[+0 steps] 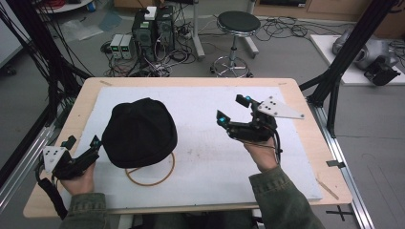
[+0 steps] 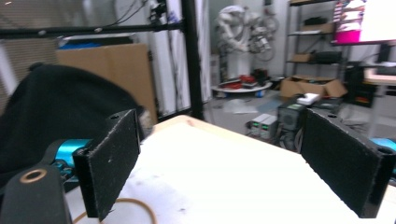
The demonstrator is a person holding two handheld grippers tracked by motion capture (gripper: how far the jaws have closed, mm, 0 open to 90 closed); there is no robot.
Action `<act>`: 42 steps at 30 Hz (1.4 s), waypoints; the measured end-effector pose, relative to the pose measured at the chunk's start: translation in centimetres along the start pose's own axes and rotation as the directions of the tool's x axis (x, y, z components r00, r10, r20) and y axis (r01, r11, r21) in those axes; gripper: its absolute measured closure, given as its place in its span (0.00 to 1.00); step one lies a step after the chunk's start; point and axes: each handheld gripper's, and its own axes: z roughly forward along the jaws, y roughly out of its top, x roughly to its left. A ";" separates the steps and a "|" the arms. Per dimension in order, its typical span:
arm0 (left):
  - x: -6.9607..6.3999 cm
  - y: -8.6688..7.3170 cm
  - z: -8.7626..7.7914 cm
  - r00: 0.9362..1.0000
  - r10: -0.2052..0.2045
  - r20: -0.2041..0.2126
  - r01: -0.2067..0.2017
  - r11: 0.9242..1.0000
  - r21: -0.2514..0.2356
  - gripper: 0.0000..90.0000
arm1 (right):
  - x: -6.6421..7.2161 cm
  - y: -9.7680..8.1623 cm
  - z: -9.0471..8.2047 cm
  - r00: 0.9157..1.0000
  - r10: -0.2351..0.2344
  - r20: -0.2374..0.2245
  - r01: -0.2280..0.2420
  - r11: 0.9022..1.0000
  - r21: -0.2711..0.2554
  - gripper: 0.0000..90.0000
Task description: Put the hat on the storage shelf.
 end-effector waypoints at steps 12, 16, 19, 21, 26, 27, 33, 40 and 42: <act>-0.1 0.0 0.0 1.000 -0.002 -0.008 0.002 1.000 -0.003 0.21 | -3.2 -1.8 -4.8 0.953 0.010 0.304 0.013 0.997 -0.074 0.13; -0.2 0.1 0.0 1.000 0.003 -0.006 -0.003 1.000 0.000 0.21 | -3.7 -2.8 -5.7 0.932 0.005 0.361 0.023 0.997 -0.073 0.13; -0.3 0.0 0.1 1.000 0.004 -0.003 -0.004 1.000 0.000 0.21 | -4.3 -3.7 -6.2 0.921 0.007 0.390 0.019 0.998 -0.063 0.13; -0.4 0.0 0.1 1.000 0.007 -0.002 -0.007 1.000 0.002 0.21 | -4.6 -4.6 -6.4 0.911 0.010 0.412 0.012 0.999 -0.051 0.13; -0.4 0.0 0.1 1.000 0.006 -0.005 -0.006 1.000 -0.001 0.21 | -5.6 -7.0 -6.9 0.889 0.024 0.458 -0.019 1.000 -0.016 0.13; -0.3 0.0 0.0 1.000 0.005 -0.005 -0.005 1.000 0.001 0.21 | -6.0 -7.6 -7.0 0.882 0.026 0.471 -0.023 1.000 -0.012 0.13; -0.4 -0.1 0.2 1.000 0.007 0.000 -0.007 1.000 0.004 0.21 | -7.6 -9.8 -8.3 0.834 0.037 0.551 -0.045 0.999 0.001 0.13; -0.8 -0.2 0.5 1.000 0.018 0.014 -0.018 1.000 0.013 0.21 | -8.6 -11.9 -8.6 0.784 0.000 0.621 -0.071 0.993 0.090 0.13; -0.9 -0.2 0.6 1.000 0.020 0.015 -0.020 1.000 0.016 0.21 | -8.8 -12.0 -8.4 0.776 0.012 0.630 -0.099 0.990 0.103 0.13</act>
